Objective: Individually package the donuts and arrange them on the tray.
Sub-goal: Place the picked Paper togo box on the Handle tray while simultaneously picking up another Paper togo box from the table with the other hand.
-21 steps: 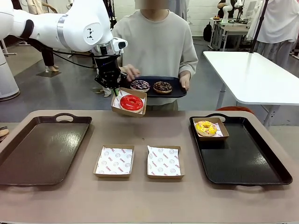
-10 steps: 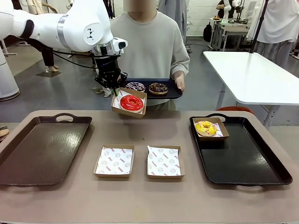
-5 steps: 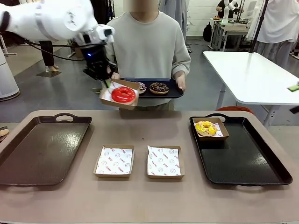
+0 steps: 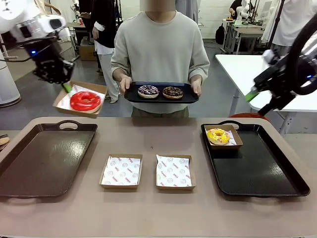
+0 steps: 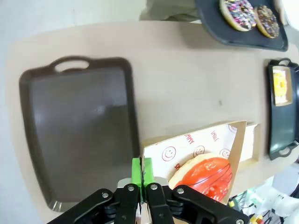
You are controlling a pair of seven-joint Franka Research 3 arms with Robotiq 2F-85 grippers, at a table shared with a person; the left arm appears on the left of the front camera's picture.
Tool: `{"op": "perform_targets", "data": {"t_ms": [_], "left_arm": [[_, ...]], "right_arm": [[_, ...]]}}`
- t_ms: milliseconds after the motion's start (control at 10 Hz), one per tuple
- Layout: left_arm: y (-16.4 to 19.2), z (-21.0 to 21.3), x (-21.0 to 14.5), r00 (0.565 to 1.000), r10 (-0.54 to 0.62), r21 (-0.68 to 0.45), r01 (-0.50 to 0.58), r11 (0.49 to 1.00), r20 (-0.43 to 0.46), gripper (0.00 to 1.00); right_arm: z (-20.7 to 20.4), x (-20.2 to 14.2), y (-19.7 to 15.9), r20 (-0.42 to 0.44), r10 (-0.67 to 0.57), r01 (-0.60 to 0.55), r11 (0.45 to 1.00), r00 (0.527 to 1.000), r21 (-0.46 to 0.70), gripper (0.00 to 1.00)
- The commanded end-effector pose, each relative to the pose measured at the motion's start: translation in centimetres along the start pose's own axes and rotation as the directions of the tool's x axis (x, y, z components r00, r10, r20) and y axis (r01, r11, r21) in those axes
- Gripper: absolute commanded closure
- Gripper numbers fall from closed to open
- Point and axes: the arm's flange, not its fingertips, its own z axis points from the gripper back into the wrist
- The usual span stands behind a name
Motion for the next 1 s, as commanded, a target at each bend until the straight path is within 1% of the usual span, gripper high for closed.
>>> {"op": "perform_targets", "data": {"t_ms": [0, 100, 200, 400, 500, 700, 800, 900], "left_arm": [[2.5, -0.5, -1.4, 1.0, -0.013, 0.008, 0.013, 1.0, 0.004, 0.99], [3.6, -1.2, -1.4, 1.0, 0.002, 0.019, -0.002, 1.0, 0.0, 0.99], [3.3, -2.0, -0.9, 1.0, 0.013, 0.03, -0.013, 0.999, -0.01, 0.99], [3.7, -2.6, -0.5, 0.999, 0.025, 0.049, -0.023, 0.999, -0.03, 0.99], [3.7, -2.7, -0.7, 0.999, 0.042, 0.046, -0.041, 0.998, -0.031, 0.99], [2.0, -2.5, -0.8, 0.998, 0.051, 0.038, -0.05, 0.998, -0.038, 0.99], [3.6, -3.0, -0.9, 0.998, 0.028, 0.02, -0.028, 0.999, -0.048, 0.99], [3.6, -3.0, -0.9, 0.998, 0.028, 0.02, -0.028, 0.999, -0.048, 0.99]], "right_arm": [[-5.0, -1.2, 0.8, 0.002, -0.01, 0.01, 0.994, 1.0, -0.109, 0.0], [-8.0, -1.1, 1.0, -0.005, -0.01, 0.009, 0.989, 1.0, -0.147, 0.0], [-10.2, -1.1, 1.0, -0.014, -0.008, 0.005, 0.988, 1.0, -0.153, 0.0], [-12.8, -1.3, 0.6, -0.027, -0.017, 0.013, 0.987, 1.0, -0.159, 0.0], [-12.8, -1.9, 0.4, -0.034, -0.018, 0.013, 0.988, 0.999, -0.151, 0.0], [-10.9, -2.2, 0.0, -0.044, -0.027, 0.022, 0.993, 0.999, -0.114, 0.0], [-12.9, -1.8, 0.1, -0.044, -0.003, -0.003, 0.99, 0.999, -0.14, 0.0], [-12.9, -1.8, 0.1, -0.044, -0.003, -0.003, 0.99, 0.999, -0.14, 0.0]]}}
